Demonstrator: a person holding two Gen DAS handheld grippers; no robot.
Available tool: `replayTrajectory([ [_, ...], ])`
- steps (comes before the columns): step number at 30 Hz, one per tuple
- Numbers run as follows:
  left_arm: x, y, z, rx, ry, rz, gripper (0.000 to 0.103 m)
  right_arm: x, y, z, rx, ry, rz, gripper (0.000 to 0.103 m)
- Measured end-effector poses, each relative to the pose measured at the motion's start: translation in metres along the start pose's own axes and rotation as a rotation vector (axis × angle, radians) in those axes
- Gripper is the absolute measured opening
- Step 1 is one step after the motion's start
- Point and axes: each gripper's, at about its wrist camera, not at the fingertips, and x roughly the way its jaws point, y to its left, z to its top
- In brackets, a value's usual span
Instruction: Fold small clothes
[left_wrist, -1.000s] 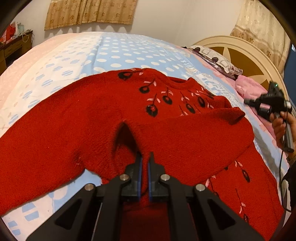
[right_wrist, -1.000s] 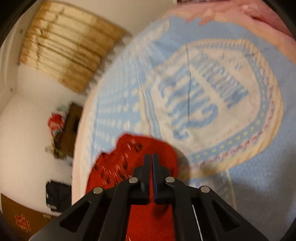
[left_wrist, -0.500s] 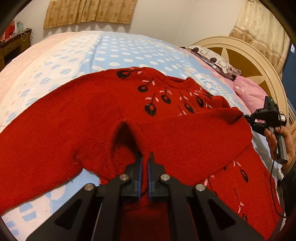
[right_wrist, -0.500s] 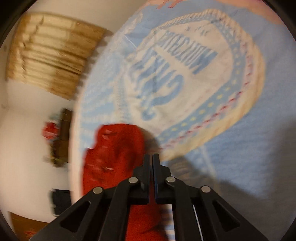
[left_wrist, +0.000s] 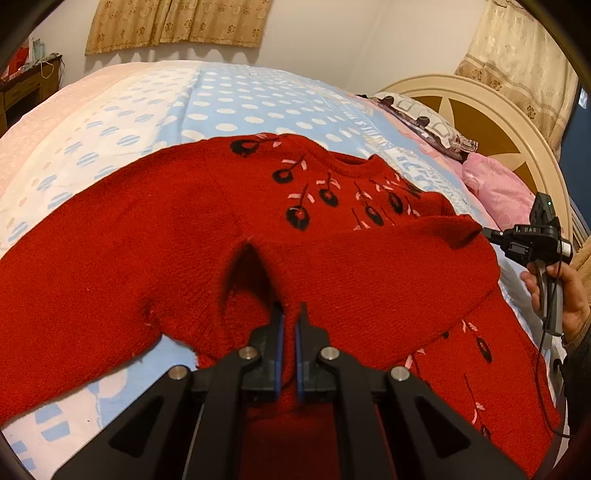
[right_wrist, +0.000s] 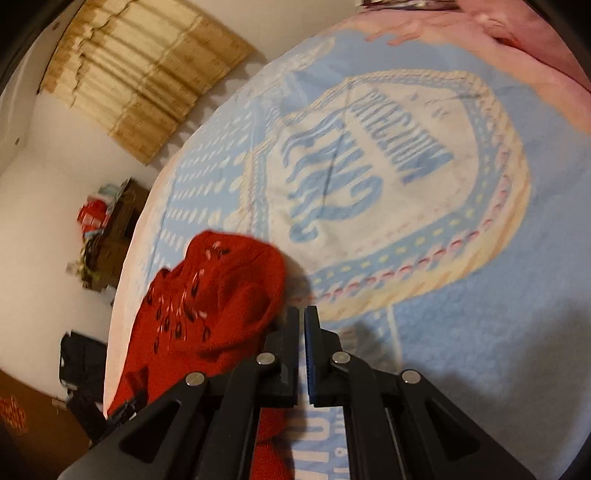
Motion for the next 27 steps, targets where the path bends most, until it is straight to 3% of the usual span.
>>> replayTrajectory([
  [1,0.000,0.000,0.000,-0.001,0.000,-0.001,0.005,-0.002,0.002,-0.001,-0.015,-0.032,-0.026,0.003],
  [4,0.000,-0.001,0.000,0.000,0.001,-0.003,0.005,-0.010,0.014,-0.002,-0.086,-0.066,0.018,0.003],
  [6,0.001,-0.001,0.000,0.000,0.000,-0.005,0.005,-0.013,0.026,-0.004,-0.149,-0.045,-0.018,0.003],
  [8,0.001,-0.001,0.000,0.000,0.000,-0.009,0.005,-0.023,0.040,-0.006,-0.235,-0.078,-0.080,0.003],
  [10,0.001,-0.001,0.000,0.001,-0.001,-0.010,0.005,-0.028,0.035,-0.001,-0.218,-0.076,-0.041,0.003],
  [14,0.001,0.000,0.000,-0.005,0.000,-0.018,0.005,-0.045,0.003,0.015,-0.093,-0.185,-0.066,0.003],
  [16,0.001,-0.001,-0.001,-0.007,-0.001,-0.021,0.005,-0.051,0.005,0.015,-0.145,-0.213,-0.124,0.003],
  [19,0.002,0.000,-0.001,-0.007,-0.001,-0.024,0.005,-0.046,0.010,0.010,-0.206,-0.163,-0.117,0.004],
  [21,0.003,0.000,-0.001,-0.009,-0.003,-0.025,0.005,-0.039,0.005,0.006,-0.149,-0.113,-0.024,0.006],
  [22,0.003,0.000,-0.001,-0.011,-0.004,-0.027,0.005,-0.035,0.006,0.004,-0.137,-0.093,-0.011,0.013],
  [23,0.003,0.000,-0.001,-0.013,-0.003,-0.028,0.005,-0.031,0.006,0.002,-0.117,-0.070,0.039,0.032],
  [24,0.003,0.000,-0.001,-0.014,-0.002,-0.029,0.005,-0.028,0.008,0.000,-0.106,-0.070,0.068,0.039],
  [27,0.003,0.001,0.000,-0.015,-0.003,-0.030,0.005,-0.026,0.021,-0.003,-0.151,-0.072,0.039,0.040],
])
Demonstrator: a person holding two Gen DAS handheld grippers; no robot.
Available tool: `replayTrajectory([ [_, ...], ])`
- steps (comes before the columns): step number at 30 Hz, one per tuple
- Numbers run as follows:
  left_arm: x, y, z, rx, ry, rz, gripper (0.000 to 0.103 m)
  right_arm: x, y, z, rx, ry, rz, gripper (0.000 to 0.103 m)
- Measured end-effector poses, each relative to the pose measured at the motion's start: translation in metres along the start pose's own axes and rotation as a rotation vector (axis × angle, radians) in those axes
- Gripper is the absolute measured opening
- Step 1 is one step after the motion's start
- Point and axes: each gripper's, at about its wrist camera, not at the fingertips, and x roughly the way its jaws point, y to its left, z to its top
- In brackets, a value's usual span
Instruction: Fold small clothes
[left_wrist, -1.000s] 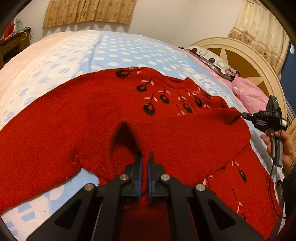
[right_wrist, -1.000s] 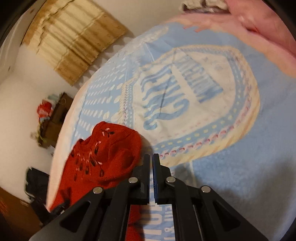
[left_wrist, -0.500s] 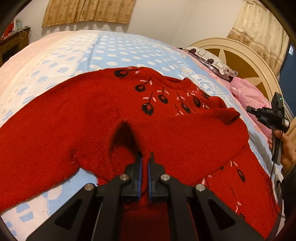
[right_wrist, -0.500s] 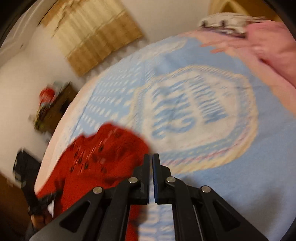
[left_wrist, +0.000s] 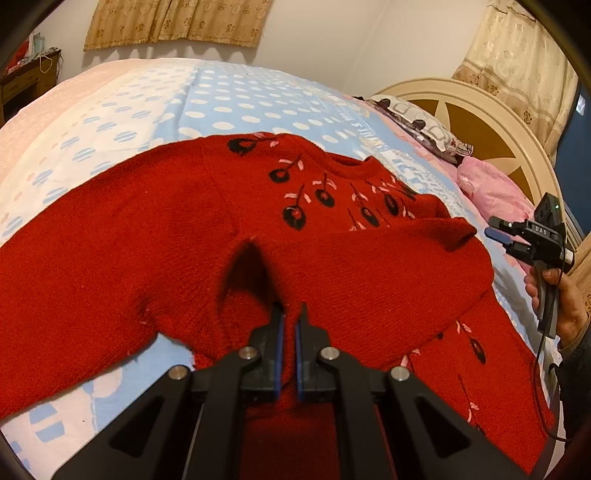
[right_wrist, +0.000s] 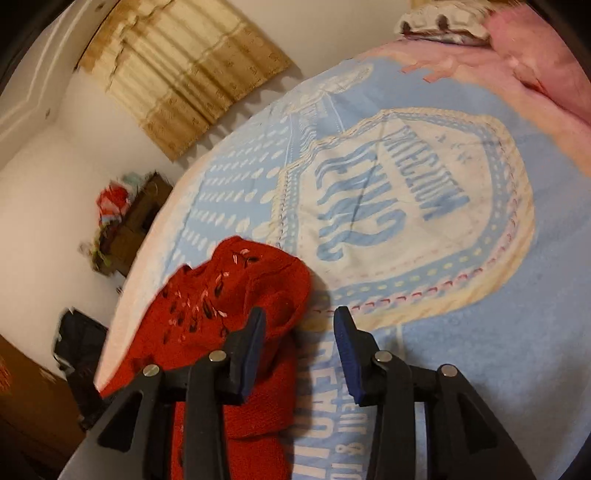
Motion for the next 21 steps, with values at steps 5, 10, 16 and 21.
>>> replayTrajectory([
  [5,0.000,0.000,-0.001,-0.002,-0.003,-0.007,0.005,-0.015,0.015,0.002,-0.062,-0.047,-0.055,0.073],
  [10,0.000,0.001,0.000,-0.003,-0.004,-0.010,0.005,0.004,-0.003,0.006,0.099,0.038,0.055,0.100],
  [16,-0.001,0.001,-0.001,-0.007,-0.003,-0.016,0.005,0.042,-0.001,-0.004,0.198,0.129,0.181,0.100],
  [21,-0.001,0.001,-0.001,-0.008,-0.003,-0.019,0.005,0.057,-0.002,-0.006,0.234,0.135,0.177,0.044],
])
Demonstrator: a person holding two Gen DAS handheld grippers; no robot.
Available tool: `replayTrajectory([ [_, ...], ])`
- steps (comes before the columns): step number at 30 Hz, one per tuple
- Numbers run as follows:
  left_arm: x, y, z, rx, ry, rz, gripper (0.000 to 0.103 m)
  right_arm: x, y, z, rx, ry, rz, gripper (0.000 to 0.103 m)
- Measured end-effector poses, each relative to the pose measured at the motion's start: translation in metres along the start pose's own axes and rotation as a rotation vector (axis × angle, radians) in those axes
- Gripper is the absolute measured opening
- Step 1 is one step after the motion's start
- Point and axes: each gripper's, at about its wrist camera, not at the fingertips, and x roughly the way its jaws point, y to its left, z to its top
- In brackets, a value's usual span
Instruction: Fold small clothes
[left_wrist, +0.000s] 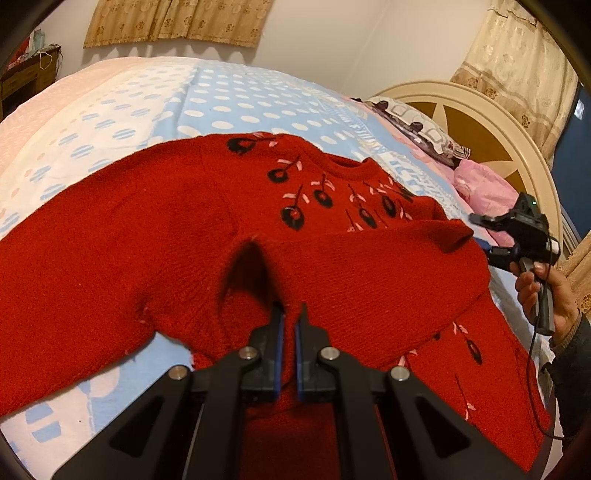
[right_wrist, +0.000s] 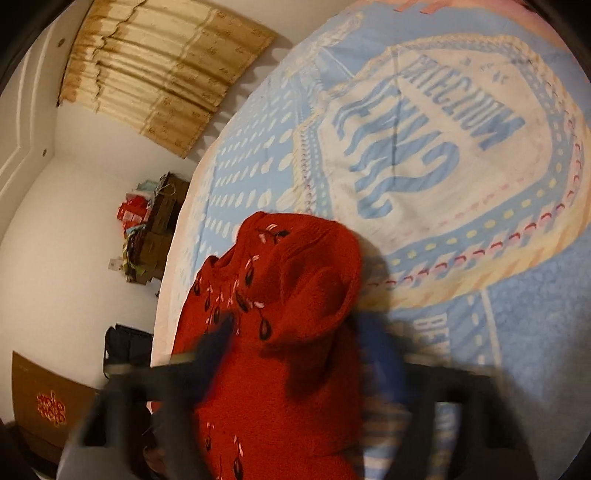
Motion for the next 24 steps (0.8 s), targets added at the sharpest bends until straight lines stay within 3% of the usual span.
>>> replayTrajectory([
  [4,0.000,0.000,0.000,-0.001,0.000,0.000,0.005,0.006,-0.010,0.003,0.066,-0.005,0.037,0.042],
  [7,0.000,0.000,0.000,0.001,-0.001,0.001,0.005,0.000,-0.011,0.003,0.056,-0.044,0.034,0.017],
  [12,0.000,0.001,0.000,-0.003,-0.003,-0.006,0.005,-0.005,0.006,0.004,-0.032,-0.050,-0.006,0.011],
  [15,-0.004,0.004,0.001,-0.027,-0.002,-0.050,0.005,-0.013,0.027,0.009,-0.104,-0.098,-0.057,0.010],
  [18,-0.014,0.005,0.001,-0.044,-0.013,-0.086,0.005,-0.019,0.061,0.014,-0.224,-0.127,-0.130,0.009],
  [21,-0.025,0.009,0.000,-0.058,-0.032,-0.105,0.005,-0.009,0.112,0.010,-0.448,-0.128,-0.303,0.009],
  [24,-0.033,0.021,-0.001,-0.102,-0.039,-0.107,0.005,0.030,0.145,-0.008,-0.666,0.008,-0.444,0.009],
])
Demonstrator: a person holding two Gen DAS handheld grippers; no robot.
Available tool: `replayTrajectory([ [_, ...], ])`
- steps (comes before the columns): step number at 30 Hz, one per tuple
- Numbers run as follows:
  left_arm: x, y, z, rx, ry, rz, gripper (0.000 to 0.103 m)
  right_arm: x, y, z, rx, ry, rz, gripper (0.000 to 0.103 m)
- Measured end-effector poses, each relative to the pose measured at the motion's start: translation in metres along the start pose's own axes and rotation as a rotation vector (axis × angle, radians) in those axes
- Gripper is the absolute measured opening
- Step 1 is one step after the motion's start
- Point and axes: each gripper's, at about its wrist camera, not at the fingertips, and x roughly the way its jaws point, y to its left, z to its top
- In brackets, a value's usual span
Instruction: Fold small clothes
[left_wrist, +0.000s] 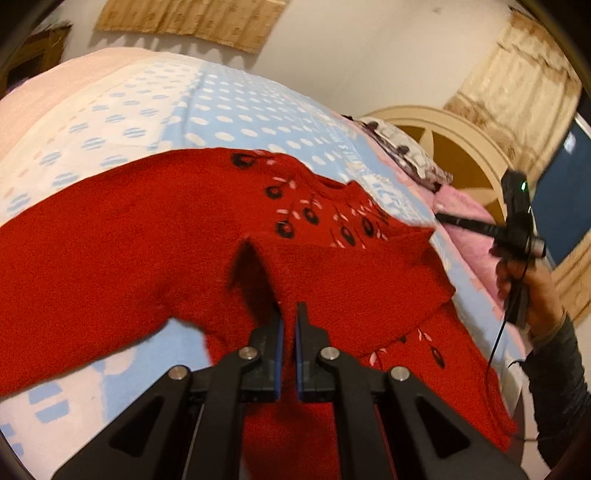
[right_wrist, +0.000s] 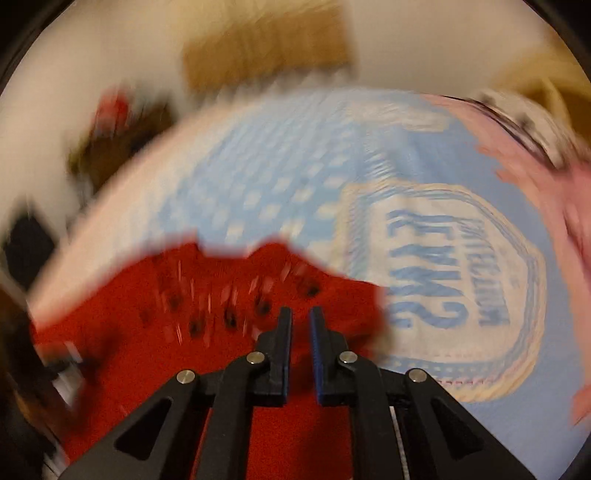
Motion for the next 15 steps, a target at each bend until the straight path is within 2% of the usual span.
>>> replayTrajectory([
  [1,-0.003,0.007,0.000,-0.025,-0.005,0.007,0.005,0.007,0.014,0.000,-0.049,0.012,-0.020,0.009],
  [3,-0.006,0.018,0.000,-0.065,-0.010,0.023,0.005,0.010,0.020,-0.001,-0.060,-0.001,0.042,0.010],
  [5,-0.007,0.028,-0.001,-0.102,0.002,0.008,0.005,0.003,0.007,-0.006,-0.003,-0.048,0.047,0.010],
  [8,-0.007,0.024,-0.003,-0.075,0.003,0.017,0.005,-0.008,-0.023,-0.017,0.075,-0.080,0.042,0.011],
  [11,-0.005,0.017,-0.002,-0.039,0.000,0.038,0.005,0.002,-0.033,-0.028,0.062,0.024,0.015,0.012],
  [13,-0.004,0.018,0.000,-0.040,-0.001,0.043,0.005,0.020,-0.043,-0.025,0.093,0.083,0.067,0.012],
  [15,-0.005,0.019,0.003,-0.044,-0.002,0.049,0.005,0.044,-0.058,-0.018,0.192,0.133,0.114,0.012],
])
